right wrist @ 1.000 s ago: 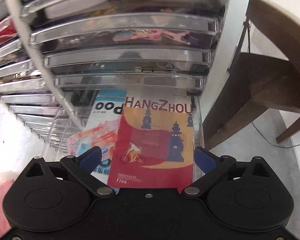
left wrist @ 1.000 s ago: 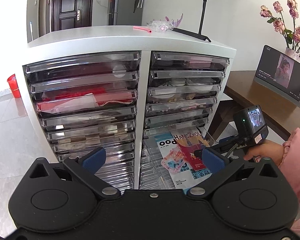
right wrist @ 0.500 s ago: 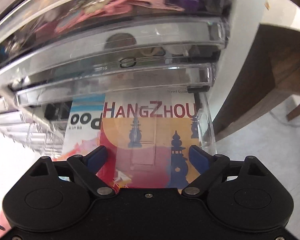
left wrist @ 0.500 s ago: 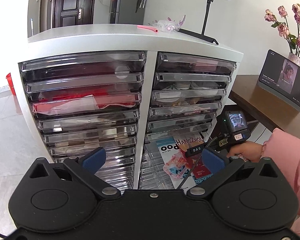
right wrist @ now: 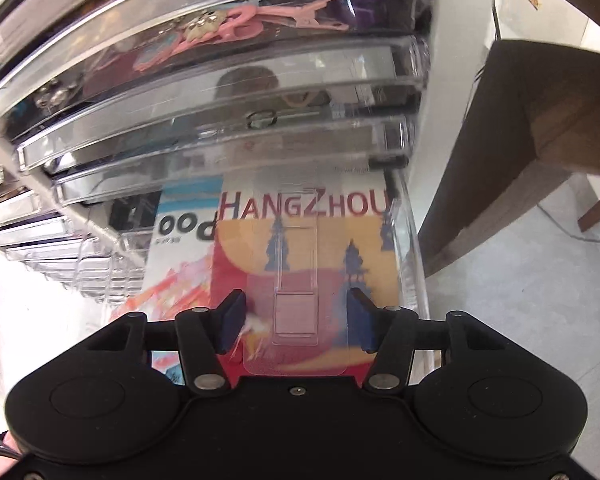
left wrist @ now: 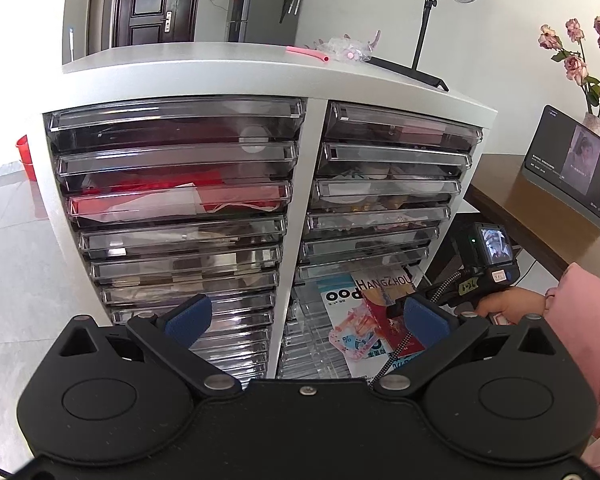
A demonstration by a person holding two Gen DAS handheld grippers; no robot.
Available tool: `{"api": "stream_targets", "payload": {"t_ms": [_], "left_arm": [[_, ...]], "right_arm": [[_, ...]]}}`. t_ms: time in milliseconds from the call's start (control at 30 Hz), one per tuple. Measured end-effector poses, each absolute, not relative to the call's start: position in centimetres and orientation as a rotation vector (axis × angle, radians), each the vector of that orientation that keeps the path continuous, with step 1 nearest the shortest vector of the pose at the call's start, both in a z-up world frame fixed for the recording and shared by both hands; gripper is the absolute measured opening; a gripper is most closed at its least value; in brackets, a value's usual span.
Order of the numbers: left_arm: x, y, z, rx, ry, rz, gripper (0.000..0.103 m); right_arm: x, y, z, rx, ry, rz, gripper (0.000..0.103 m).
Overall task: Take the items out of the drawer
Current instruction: 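Close the right gripper on the clear plastic tray, then lift the clear plastic tray up out of the drawer with the right gripper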
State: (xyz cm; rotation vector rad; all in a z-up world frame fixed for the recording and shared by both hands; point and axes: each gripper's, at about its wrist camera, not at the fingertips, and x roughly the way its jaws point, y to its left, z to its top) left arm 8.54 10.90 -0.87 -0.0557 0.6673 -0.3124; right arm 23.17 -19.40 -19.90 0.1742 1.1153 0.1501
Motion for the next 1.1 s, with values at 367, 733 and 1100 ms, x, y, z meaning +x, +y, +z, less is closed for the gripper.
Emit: {"api": "stream_targets", "payload": {"t_ms": [367, 733, 1100], "left_arm": [[7.3, 10.6, -0.2, -0.049, 0.645, -0.323, 0.103], [5.9, 10.2, 0.4, -0.042, 0.621, -0.341, 0.103], [4.9, 10.2, 0.4, -0.040, 0.611, -0.360, 0.103]], "right_arm": [[19.1, -19.3, -18.2, 0.238, 1.113, 0.200, 0.057], [14.6, -19.3, -14.1, 0.232, 1.029, 0.246, 0.057], [11.2, -18.7, -7.7, 0.200, 0.862, 0.280, 0.057]]}}
